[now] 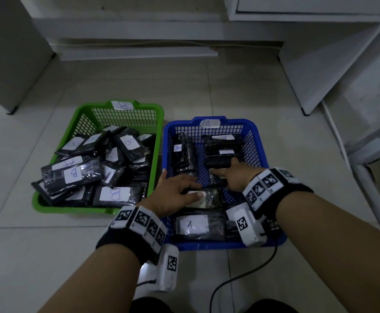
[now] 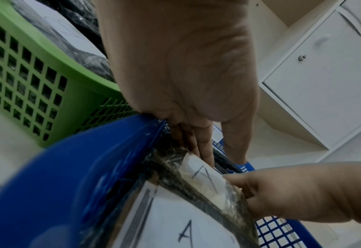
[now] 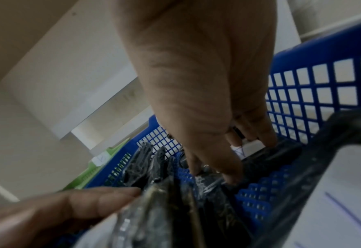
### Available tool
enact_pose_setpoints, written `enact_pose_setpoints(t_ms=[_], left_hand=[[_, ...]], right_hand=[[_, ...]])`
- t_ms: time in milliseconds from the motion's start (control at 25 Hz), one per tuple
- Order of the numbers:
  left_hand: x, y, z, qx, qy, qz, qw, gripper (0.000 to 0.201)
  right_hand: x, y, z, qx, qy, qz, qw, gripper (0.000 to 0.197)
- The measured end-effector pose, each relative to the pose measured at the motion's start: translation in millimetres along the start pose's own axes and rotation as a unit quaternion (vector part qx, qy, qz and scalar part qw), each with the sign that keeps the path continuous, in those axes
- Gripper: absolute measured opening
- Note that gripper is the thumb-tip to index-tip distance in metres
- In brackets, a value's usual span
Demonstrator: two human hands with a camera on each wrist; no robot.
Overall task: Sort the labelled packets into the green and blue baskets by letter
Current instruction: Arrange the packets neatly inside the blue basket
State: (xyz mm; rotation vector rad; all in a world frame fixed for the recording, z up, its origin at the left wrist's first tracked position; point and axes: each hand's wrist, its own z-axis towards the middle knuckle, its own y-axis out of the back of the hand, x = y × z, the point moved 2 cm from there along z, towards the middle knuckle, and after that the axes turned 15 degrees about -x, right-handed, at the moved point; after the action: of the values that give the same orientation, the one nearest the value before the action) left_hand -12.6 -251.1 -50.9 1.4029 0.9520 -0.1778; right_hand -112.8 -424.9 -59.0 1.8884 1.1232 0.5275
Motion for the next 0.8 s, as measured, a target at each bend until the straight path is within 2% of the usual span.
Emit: enact_pose_setpoints(t_ms=[120, 200, 360, 520, 600, 720, 800], left_hand=[[0, 0, 1, 0.003, -0.001, 0.002, 1.0, 0.035], [0, -1, 2, 0.001, -0.002, 0.004, 1.0, 0.035], [1, -1, 1, -0.007, -0.01, 0.013, 1.0, 0.036], [2, -2, 1, -0.004, -0.013, 0.011, 1.0, 0.036], [2, -1, 1, -0.005, -0.013, 0.012, 1.0, 0.035], [1, -1, 1, -0.007, -0.011, 0.017, 1.0, 0.035], [0, -1, 1, -0.01, -0.007, 0.013, 1.0, 0.033]], right_hand=[[-2, 3, -3, 0.04, 0.016, -0.009, 0.999, 0.071], [-3, 3, -3, 0.039, 0.016, -0.004, 0.999, 0.07], [-7, 2, -1, -0.077, -0.002, 0.072, 0.994, 0.062], [-6, -9, -5, -0.128, -0.034, 0.123, 0.984, 0.071], [-10, -11, -7, -0.132, -0.049, 0.152, 0.978, 0.075], [-16, -11, -8, -0.123, -0.051, 0.154, 0.979, 0.057], [-17, -8, -10, -0.112, -0.048, 0.168, 0.978, 0.03]])
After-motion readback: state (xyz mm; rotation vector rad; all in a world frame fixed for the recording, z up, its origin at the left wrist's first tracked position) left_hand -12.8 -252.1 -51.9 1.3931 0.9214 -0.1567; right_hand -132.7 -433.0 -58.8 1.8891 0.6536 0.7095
